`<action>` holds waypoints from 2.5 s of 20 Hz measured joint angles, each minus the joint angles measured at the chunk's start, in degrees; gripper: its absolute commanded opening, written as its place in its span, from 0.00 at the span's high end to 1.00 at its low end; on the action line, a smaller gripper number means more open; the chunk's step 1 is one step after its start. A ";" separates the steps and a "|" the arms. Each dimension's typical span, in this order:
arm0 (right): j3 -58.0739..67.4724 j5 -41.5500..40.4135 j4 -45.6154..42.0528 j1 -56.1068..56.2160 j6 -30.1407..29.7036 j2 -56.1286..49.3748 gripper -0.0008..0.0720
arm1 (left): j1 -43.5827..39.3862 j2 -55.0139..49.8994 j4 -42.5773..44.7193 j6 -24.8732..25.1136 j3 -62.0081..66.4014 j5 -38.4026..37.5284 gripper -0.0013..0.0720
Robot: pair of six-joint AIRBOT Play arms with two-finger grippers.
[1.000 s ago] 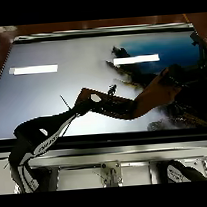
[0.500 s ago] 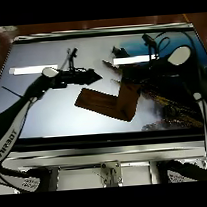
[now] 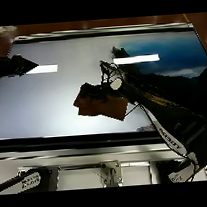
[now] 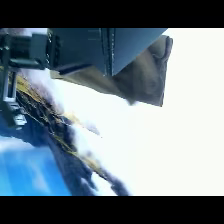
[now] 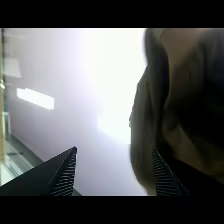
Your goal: Fold the shirts.
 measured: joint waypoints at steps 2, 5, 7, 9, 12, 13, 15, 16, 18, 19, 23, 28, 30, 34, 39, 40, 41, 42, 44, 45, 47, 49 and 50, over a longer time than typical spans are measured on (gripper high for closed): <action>0.02 -0.52 3.34 -0.61 -1.09 -0.24 0.17 | 0.94 1.03 0.90 -0.22 -0.20 -1.49 0.93; 0.04 4.81 1.62 -5.68 -2.75 2.73 0.17 | 1.29 1.77 1.62 -0.37 -0.90 -2.54 0.93; 0.04 12.70 -5.51 -11.04 -1.92 5.77 0.17 | 1.40 2.01 1.73 -0.28 -1.40 -2.80 0.93; -0.02 23.56 -17.66 -17.27 1.53 8.61 0.17 | 1.40 2.14 1.95 -0.02 -1.68 -3.13 0.93; -3.34 38.40 -31.43 -25.92 5.49 11.04 0.05 | 1.51 2.21 2.23 0.26 -1.86 -3.17 0.93; -5.86 40.37 -32.00 -28.00 6.10 11.43 0.05 | 1.51 2.21 2.23 0.28 -1.90 -3.19 0.93; -11.80 39.56 -28.68 -30.16 6.03 11.91 0.05 | 1.51 2.23 2.32 0.33 -1.97 -3.30 0.93; -14.71 37.29 -26.08 -30.42 5.60 12.02 0.05 | 1.51 2.23 2.32 0.35 -1.97 -3.39 0.93; -19.58 32.30 -20.04 -29.83 4.07 11.67 0.05 | 1.51 2.23 2.32 0.37 -1.97 -3.61 0.93; -21.22 30.27 -17.51 -29.14 3.17 11.04 0.05 | 1.51 2.23 2.34 0.39 -1.97 -3.63 0.93; -24.20 23.74 -8.48 -25.70 0.17 8.35 0.39 | 1.51 2.23 2.14 0.42 -1.97 -3.82 0.93; -24.41 18.53 -2.05 -23.78 -3.26 7.32 0.90 | 1.51 2.23 0.92 0.42 -1.97 -3.89 0.93; -22.62 18.27 -0.66 -25.31 -7.96 8.17 0.90 | 1.51 2.23 0.63 0.42 -1.97 -3.89 0.93; -16.68 18.95 0.00 -33.66 -13.51 11.72 0.90 | 0.48 2.23 0.50 0.42 -1.97 -4.09 0.93; -11.30 19.87 -0.74 -54.80 -11.37 17.94 0.90 | -1.79 2.23 0.42 -0.61 -1.97 -4.28 0.93; -10.86 19.89 -1.90 -59.76 -10.14 19.47 0.90 | -2.34 2.23 0.39 -0.87 -1.97 -4.28 0.93; -10.58 20.20 -3.67 -64.26 -8.98 20.85 0.90 | -2.80 2.23 0.37 -1.22 -1.97 -4.31 0.93; -10.36 21.31 -6.19 -69.16 -7.56 22.21 0.90 | -3.30 2.23 0.37 -1.42 -1.97 -4.31 0.93; -10.12 24.06 -12.68 -77.50 -4.61 24.09 0.90 | -4.35 2.23 0.39 -1.97 -1.97 -4.28 0.93; -10.19 26.18 -16.52 -81.05 -3.26 24.65 0.90 | -4.92 2.23 0.39 -2.12 -1.97 -4.24 0.93; -11.63 31.50 -25.05 -86.68 -0.81 25.42 0.90 | -6.05 2.23 0.39 -2.34 -1.97 -3.82 0.93; -15.23 37.07 -33.64 -90.58 0.59 25.81 0.90 | -7.10 2.23 0.39 -2.54 -1.97 -3.10 0.93; -17.29 38.82 -36.63 -92.02 0.79 25.94 0.90 | -7.63 2.23 0.39 -2.56 -1.97 -2.73 0.93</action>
